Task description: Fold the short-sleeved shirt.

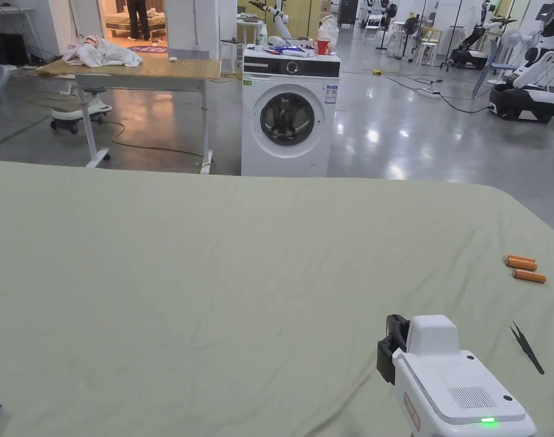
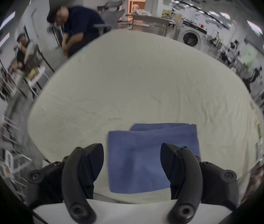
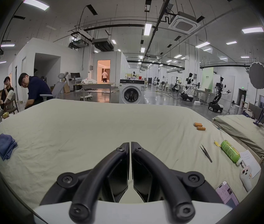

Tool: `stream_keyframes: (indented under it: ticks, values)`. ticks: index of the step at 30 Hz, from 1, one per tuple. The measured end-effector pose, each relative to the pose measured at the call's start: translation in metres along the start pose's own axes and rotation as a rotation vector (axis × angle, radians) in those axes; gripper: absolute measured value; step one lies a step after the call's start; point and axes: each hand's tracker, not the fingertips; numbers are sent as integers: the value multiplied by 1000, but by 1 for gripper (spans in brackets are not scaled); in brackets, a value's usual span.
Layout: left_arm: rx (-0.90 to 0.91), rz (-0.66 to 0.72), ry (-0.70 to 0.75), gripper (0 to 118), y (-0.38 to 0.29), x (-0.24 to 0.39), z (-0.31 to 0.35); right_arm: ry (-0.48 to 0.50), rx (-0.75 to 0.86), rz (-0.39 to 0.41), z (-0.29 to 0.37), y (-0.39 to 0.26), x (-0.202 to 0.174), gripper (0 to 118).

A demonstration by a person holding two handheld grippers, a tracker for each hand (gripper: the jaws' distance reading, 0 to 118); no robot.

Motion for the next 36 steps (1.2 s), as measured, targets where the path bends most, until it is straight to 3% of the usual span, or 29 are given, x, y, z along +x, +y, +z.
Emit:
stream_keyframes:
  ticks: [3, 14, 16, 20, 23, 28, 36]
  values:
    - [65, -28, 13, 76, -6, 22, 13, 5, 0, -5, 2, -2, -1, 1]
    - [338, -30, -431, 75, -79, 192, 27, 15, 7, -37, 9, -8, -1, 1]
    - [402, -34, -454, 73, -86, 224, 25, 13, 13, -37, 10, -7, -3, 1]
    - [551, -74, -398, 56, -94, 293, 29, 12, 38, -44, 14, -2, -6, 1]
    - [674, -138, -320, 38, -95, 331, 33, 1, 59, -45, 15, 0, -10, 1]
    - [802, -131, -246, 6, -90, 372, 40, -16, 97, -71, 17, 2, -15, 1]
    - [874, -80, -157, 0, -88, 385, 42, -48, 136, -80, 22, -3, -22, 1]
